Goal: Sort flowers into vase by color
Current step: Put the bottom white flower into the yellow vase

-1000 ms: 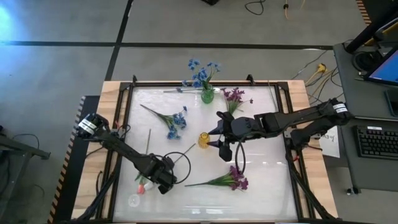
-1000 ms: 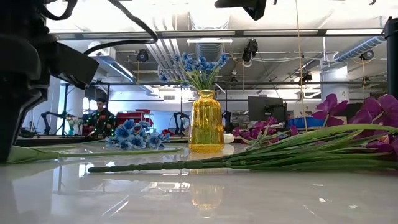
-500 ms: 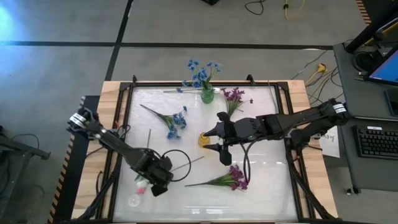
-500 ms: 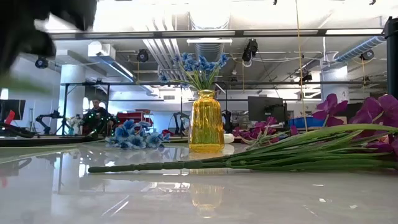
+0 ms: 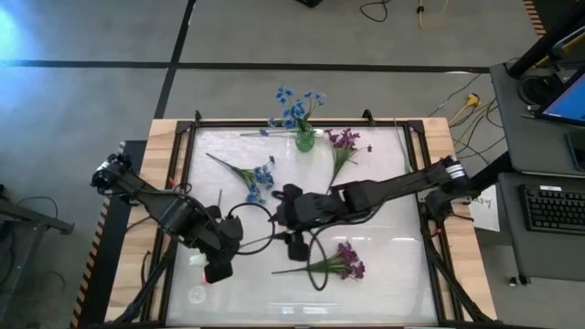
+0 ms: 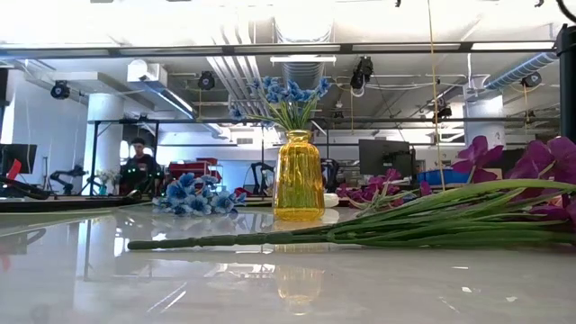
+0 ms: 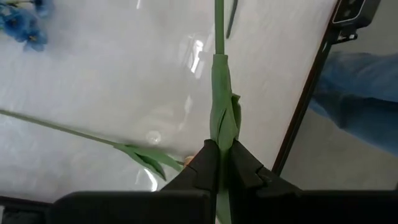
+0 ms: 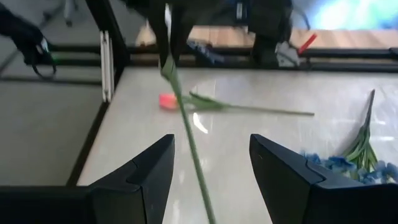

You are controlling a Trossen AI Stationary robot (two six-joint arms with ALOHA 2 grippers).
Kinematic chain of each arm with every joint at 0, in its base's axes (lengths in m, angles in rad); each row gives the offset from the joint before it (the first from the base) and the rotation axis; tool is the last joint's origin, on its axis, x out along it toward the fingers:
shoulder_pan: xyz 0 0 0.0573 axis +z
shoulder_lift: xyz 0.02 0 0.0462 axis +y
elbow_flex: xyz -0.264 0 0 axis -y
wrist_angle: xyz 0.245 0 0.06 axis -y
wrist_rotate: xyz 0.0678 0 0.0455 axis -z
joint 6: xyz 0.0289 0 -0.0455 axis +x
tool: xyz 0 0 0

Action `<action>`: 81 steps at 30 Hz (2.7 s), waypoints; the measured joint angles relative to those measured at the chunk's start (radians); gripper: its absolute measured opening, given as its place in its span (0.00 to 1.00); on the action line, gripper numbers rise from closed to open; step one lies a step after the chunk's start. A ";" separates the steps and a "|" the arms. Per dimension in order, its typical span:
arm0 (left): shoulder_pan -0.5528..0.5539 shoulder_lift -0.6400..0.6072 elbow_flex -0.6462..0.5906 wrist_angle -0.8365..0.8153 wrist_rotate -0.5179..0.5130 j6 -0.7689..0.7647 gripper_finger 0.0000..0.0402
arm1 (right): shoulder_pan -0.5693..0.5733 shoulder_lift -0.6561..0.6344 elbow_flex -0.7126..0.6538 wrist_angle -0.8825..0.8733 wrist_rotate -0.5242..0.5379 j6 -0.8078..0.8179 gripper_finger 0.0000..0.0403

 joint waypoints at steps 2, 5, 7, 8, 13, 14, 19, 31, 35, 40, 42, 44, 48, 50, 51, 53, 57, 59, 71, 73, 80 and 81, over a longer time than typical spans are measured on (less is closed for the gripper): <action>0.000 0.004 0.010 -0.016 -0.001 0.000 0.00 | 0.000 0.041 0.074 -0.090 -0.001 -0.005 0.50; 0.000 0.004 0.009 -0.025 -0.002 0.000 0.00 | 0.000 0.107 0.177 -0.218 -0.002 -0.011 0.50; 0.000 0.004 0.009 -0.029 -0.003 -0.001 0.00 | 0.000 0.149 0.231 -0.280 -0.015 -0.025 0.50; 0.000 0.004 0.009 -0.027 -0.003 0.000 0.00 | 0.000 0.166 0.255 -0.297 -0.019 -0.026 0.50; 0.000 0.004 0.008 -0.028 -0.005 -0.003 0.00 | 0.000 0.229 0.334 -0.353 -0.020 -0.043 0.49; 0.000 0.004 0.008 -0.027 -0.007 -0.003 0.00 | 0.000 0.239 0.346 -0.367 -0.025 -0.049 0.47; 0.000 0.004 0.008 -0.027 -0.033 -0.004 0.00 | 0.000 0.255 0.360 -0.392 -0.062 -0.065 0.29; 0.002 0.001 0.093 -0.098 -0.116 0.017 0.23 | 0.000 0.235 0.359 -0.465 -0.089 -0.095 0.02; 0.002 -0.007 0.214 -0.162 -0.223 0.086 0.33 | -0.001 0.204 0.357 -0.583 -0.089 -0.120 0.02; -0.005 -0.031 0.386 -0.151 -0.493 0.202 0.38 | -0.023 0.119 0.344 -0.710 -0.089 -0.130 0.02; -0.020 -0.052 0.436 -0.125 -0.625 0.231 0.38 | -0.039 0.070 0.321 -0.710 -0.087 -0.118 0.02; -0.045 -0.085 0.449 -0.069 -0.746 0.250 0.38 | -0.055 0.015 0.281 -0.686 -0.068 -0.116 0.02; -0.099 -0.166 0.380 0.037 -0.878 0.280 0.38 | -0.092 -0.124 0.150 -0.560 -0.016 -0.116 0.02; -0.109 -0.210 0.315 0.085 -0.885 0.286 0.38 | -0.111 -0.200 0.051 -0.454 -0.010 -0.115 0.02; -0.109 -0.234 0.279 0.110 -0.886 0.288 0.38 | -0.120 -0.241 -0.007 -0.399 -0.010 -0.113 0.02; -0.108 -0.283 0.202 0.166 -0.888 0.298 0.38 | -0.140 -0.322 -0.122 -0.290 -0.009 -0.101 0.02; -0.107 -0.389 0.051 0.334 -0.892 0.365 0.38 | -0.191 -0.477 -0.360 -0.072 -0.007 -0.054 0.02; -0.106 -0.441 -0.022 0.461 -0.929 0.422 0.38 | -0.216 -0.540 -0.471 0.067 0.000 -0.029 0.02; 0.090 -0.545 -0.479 1.388 -0.877 0.784 0.38 | -0.392 -0.577 -0.836 1.111 -0.080 0.013 0.02; 0.197 -0.531 -0.522 1.499 -0.744 0.782 0.38 | -0.431 -0.552 -0.823 1.152 -0.152 0.046 0.02; 0.543 -0.453 -0.557 1.660 -0.306 0.689 0.38 | -0.511 -0.456 -0.683 1.163 -0.420 0.093 0.02; 0.580 -0.437 -0.549 1.664 -0.270 0.678 0.38 | -0.515 -0.442 -0.665 1.162 -0.449 0.095 0.02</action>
